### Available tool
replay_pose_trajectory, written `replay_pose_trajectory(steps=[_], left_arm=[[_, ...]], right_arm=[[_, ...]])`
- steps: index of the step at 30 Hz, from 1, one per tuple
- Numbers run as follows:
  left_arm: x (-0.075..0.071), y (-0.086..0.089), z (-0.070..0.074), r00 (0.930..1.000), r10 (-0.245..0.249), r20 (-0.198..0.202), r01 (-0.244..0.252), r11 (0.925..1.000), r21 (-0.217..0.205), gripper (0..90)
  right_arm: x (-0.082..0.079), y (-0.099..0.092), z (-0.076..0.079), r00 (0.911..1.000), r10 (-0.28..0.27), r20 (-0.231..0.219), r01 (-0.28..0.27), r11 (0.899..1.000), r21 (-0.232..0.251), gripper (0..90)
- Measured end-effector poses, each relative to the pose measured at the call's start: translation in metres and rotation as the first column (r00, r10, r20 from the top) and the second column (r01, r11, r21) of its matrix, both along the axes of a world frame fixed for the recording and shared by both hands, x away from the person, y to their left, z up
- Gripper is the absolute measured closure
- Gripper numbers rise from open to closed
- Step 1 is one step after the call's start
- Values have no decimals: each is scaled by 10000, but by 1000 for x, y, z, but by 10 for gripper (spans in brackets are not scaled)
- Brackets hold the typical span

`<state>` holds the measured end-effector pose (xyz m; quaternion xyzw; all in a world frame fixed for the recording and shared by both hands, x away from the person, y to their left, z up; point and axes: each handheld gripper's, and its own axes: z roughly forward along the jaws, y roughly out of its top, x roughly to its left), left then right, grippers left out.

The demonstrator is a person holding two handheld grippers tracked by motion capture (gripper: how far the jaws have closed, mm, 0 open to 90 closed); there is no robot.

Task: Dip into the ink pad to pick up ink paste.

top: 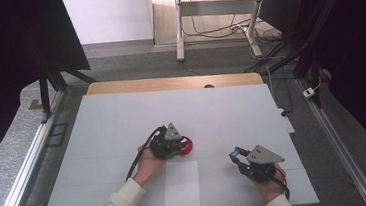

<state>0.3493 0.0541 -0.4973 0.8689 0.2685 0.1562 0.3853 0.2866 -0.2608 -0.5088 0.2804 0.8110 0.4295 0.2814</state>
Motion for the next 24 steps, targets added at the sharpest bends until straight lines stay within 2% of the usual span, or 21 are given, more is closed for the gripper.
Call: replay_pose_trajectory(steps=[2, 6, 15, 19, 24], left_arm=[[-2, 1, 4, 9998, -17, 209, 18, 10000, -78, 758], [-4, 2, 12, 9995, -34, 303, 44, 9995, -329, 758], [-4, 14, 21, 9999, 53, 134, -41, 9959, -901, 756], [-5, 19, 27, 9999, -27, 111, 39, 9945, -1049, 756], [-8, 28, 36, 9998, -157, 91, 169, 9896, -1431, 755]], right_arm=[[0, 0, 0, 10000, 36, 29, -36, 10000, 26, 648], [0, -1, 0, 10000, 7, 29, -7, 10000, 25, 647], [0, -1, 0, 10000, 22, 50, -22, 10000, 39, 647], [0, 0, 1, 10000, 16, 31, -16, 10000, 16, 647], [0, -1, 1, 10000, 16, 61, -16, 10000, 60, 647]])
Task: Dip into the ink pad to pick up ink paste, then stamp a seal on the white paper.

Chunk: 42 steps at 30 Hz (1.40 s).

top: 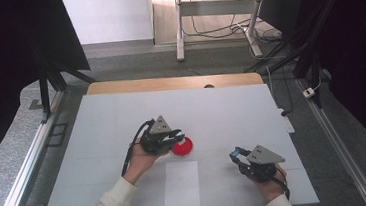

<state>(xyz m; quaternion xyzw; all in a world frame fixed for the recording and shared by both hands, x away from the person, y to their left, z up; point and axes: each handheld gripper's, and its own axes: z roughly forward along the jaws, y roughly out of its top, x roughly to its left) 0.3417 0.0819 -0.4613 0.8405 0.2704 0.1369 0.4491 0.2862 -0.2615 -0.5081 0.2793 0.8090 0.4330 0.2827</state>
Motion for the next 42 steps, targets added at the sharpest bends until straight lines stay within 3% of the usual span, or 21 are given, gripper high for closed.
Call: replay_pose_trajectory(steps=[8, 13, 42], left_arm=[[-8, 13, 15, 9997, -232, 4, 232, 9983, -533, 755], [-12, 16, 21, 9993, -367, 78, 371, 9981, -487, 754], [-28, 12, 20, 9946, -1035, -94, 1032, 9943, -259, 754]], right_arm=[[0, 0, 0, 10000, -55, -5, 55, 10000, -56, 647], [0, 0, 0, 10000, -39, 27, 39, 10000, -59, 647], [0, 1, -1, 10000, 76, 31, -75, 9999, -88, 647]])
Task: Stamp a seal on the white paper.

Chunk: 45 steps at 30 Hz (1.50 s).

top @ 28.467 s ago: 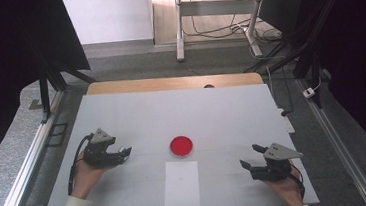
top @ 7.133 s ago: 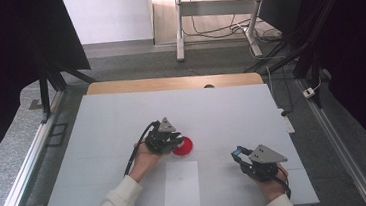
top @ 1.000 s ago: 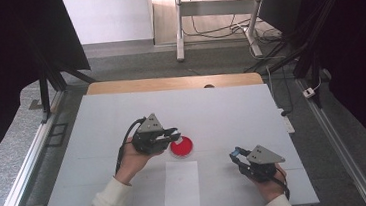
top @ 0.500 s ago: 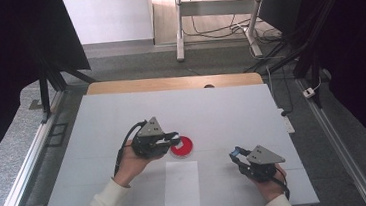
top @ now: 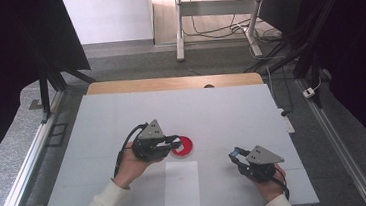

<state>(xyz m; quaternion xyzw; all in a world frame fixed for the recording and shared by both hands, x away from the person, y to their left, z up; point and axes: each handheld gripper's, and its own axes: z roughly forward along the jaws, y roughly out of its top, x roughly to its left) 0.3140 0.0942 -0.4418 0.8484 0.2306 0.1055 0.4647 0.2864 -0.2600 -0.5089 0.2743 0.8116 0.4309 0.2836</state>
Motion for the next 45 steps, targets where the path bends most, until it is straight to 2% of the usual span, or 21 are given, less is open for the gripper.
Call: replay_pose_trajectory(steps=[16, 28, 35, 45], left_arm=[[-13, -3, -3, 9984, -493, -286, 492, 9988, -36, 753], [-23, -9, -6, 9977, -640, -215, 643, 9978, 146, 753], [-30, -10, -14, 9977, -510, -452, 515, 9986, 95, 752], [-40, -13, -30, 9968, -450, -664, 477, 9981, 395, 752]], right_arm=[[0, 2, -1, 10000, 0, -18, 0, 10000, -89, 647], [0, 2, -2, 10000, -51, -20, 51, 9998, -176, 647], [0, 3, -2, 10000, -35, -43, 35, 9999, -164, 647], [0, 2, -2, 10000, -22, -37, 22, 9999, -163, 647]])
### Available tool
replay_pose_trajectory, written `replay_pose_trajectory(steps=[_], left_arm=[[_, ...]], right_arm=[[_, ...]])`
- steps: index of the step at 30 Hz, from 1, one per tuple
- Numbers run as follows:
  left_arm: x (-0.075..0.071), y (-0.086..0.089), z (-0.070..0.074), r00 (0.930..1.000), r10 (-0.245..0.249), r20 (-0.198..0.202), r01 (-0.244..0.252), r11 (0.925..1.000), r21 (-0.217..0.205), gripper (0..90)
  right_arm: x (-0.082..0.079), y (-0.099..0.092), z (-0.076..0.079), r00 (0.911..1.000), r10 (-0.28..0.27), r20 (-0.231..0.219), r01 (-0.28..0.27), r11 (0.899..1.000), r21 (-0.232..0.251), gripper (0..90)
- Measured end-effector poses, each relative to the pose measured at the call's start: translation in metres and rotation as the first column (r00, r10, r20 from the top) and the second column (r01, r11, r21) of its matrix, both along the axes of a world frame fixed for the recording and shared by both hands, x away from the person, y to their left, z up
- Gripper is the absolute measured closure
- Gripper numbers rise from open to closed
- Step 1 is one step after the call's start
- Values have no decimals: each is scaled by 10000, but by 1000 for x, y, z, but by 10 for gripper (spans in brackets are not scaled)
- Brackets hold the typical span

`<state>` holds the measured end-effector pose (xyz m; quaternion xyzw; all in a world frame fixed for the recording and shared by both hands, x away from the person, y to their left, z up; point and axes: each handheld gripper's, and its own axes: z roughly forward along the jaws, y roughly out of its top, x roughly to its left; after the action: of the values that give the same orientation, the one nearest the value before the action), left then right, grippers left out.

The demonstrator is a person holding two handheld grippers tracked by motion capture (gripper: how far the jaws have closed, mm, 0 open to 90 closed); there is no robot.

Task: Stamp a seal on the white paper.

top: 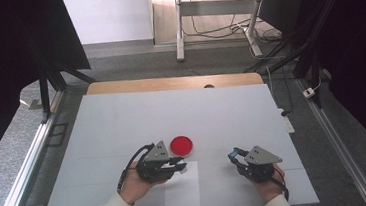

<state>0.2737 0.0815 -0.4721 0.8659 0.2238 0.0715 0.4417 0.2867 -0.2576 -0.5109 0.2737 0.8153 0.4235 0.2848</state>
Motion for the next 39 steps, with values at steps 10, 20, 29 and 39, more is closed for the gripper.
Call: replay_pose_trajectory(steps=[10, 20, 29, 39], left_arm=[[-3, 0, -11, 10000, -33, -89, 35, 9998, 206, 752], [-2, -3, -20, 9999, -33, -164, 40, 9990, 445, 752], [-1, -7, -27, 9998, -70, -201, 82, 9982, 597, 752], [-1, -9, -31, 9997, -124, -194, 138, 9970, 756, 752]], right_arm=[[0, 0, 0, 10000, 0, -43, 0, 10000, -10, 646], [0, 0, 0, 10000, 21, 19, -21, 10000, 27, 646], [0, -1, 0, 10000, 12, 3, -12, 10000, 24, 646], [0, -1, 0, 10000, -6, -8, 6, 10000, -10, 646]])
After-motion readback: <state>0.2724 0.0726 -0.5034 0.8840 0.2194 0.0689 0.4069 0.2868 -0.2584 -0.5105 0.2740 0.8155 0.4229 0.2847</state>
